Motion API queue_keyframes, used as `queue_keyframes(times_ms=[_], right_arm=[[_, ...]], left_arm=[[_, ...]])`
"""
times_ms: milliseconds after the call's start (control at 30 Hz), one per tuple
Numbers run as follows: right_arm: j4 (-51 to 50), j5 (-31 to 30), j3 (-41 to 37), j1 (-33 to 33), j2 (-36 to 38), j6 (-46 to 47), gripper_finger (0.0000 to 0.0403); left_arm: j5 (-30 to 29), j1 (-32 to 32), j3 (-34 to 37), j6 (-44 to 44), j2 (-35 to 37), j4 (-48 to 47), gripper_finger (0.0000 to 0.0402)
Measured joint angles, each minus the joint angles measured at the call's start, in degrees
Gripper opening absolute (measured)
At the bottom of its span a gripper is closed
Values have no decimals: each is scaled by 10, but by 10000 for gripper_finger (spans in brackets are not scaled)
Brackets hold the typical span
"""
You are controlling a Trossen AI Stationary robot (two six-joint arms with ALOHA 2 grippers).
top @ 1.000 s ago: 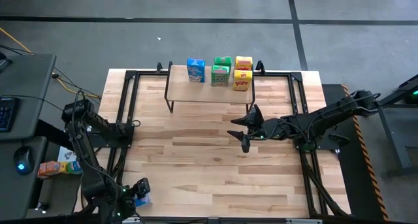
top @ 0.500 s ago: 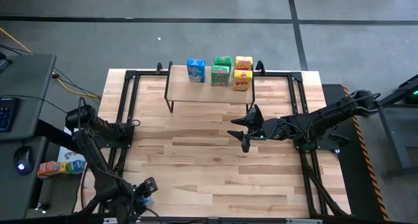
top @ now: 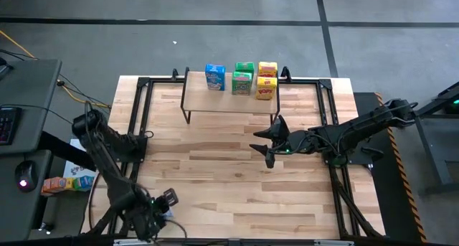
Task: Stack cereal on shelf
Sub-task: Put the blue cereal box on the shelf aligned with the other blue cereal box
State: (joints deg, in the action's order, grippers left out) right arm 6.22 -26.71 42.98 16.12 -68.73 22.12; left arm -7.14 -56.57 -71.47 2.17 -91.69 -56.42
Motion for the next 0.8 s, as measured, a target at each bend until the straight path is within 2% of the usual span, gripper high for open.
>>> queue_keyframes(times_ms=[100,233,300,333,400,600,700,800], right_arm=[[0,0,0,0,0,-1,226],[-1,0,0,0,0,-1,226],[-2,0,0,0,0,-1,226],[-3,0,0,0,0,0,226],[-4,0,0,0,0,0,226],[-12,2,0,0,0,10,226],[-16,2,0,0,0,10,226],[-23,2,0,0,0,26,226]], left_arm=[[-41,35,-27,3,51,-45,124],[-197,106,-74,27,130,-127,126],[-270,161,-95,41,161,-144,126],[-287,197,-105,55,175,-140,126],[-277,283,-126,103,196,-124,126],[-133,553,-210,206,182,-60,126],[-81,651,-246,230,145,-62,126],[-52,717,-272,241,101,-63,126]])
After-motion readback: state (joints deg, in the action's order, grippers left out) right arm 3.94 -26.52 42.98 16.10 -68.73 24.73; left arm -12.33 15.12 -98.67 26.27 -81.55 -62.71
